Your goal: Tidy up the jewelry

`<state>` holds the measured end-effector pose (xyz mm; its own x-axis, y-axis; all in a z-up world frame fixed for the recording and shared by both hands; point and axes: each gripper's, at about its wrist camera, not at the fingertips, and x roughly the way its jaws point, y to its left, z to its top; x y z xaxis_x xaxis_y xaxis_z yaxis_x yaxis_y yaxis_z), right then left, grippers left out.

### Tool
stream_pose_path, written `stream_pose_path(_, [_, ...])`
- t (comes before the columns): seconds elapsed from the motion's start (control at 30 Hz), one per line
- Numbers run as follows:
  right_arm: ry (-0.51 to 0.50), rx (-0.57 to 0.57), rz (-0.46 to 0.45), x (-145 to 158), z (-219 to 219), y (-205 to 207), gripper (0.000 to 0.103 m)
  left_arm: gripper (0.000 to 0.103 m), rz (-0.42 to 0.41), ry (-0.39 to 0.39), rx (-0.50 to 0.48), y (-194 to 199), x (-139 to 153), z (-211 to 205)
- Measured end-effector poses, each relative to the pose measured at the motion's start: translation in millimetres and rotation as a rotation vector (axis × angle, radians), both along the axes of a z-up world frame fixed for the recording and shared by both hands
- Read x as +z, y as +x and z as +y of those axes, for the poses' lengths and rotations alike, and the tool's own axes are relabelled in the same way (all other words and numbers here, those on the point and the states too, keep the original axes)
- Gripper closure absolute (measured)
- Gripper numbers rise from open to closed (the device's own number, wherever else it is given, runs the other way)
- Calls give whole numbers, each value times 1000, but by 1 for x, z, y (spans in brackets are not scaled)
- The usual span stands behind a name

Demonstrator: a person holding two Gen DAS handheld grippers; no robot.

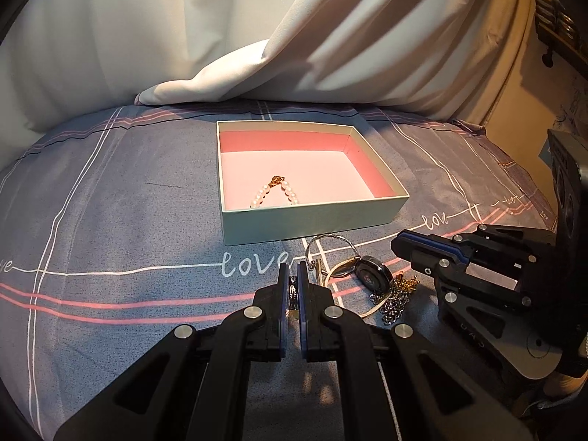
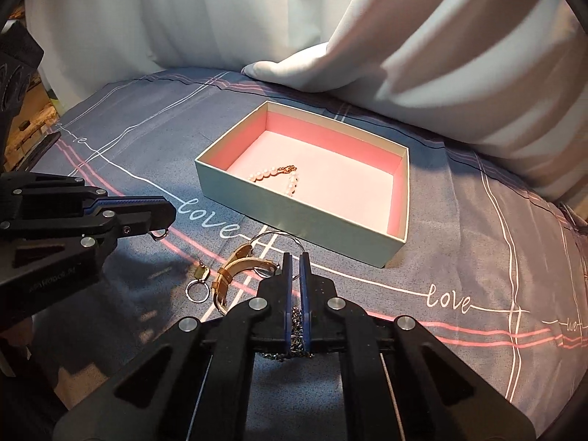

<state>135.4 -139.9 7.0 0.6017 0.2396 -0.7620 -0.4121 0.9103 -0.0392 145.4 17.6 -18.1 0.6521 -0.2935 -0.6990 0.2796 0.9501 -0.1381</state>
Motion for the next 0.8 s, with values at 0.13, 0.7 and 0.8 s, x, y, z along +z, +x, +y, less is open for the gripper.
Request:
stream_pose_path(0.13, [14, -19, -11, 10, 0, 27, 99, 99, -34, -14, -9, 20, 17, -8])
stream_pose_path(0.7, [-8, -90, -16, 16, -5, 105, 98, 94, 14, -7, 54, 111, 24, -25])
stream_pose_path(0.8, [-24, -110, 6, 4, -10, 101, 85, 49, 45, -14, 99, 107, 13, -17])
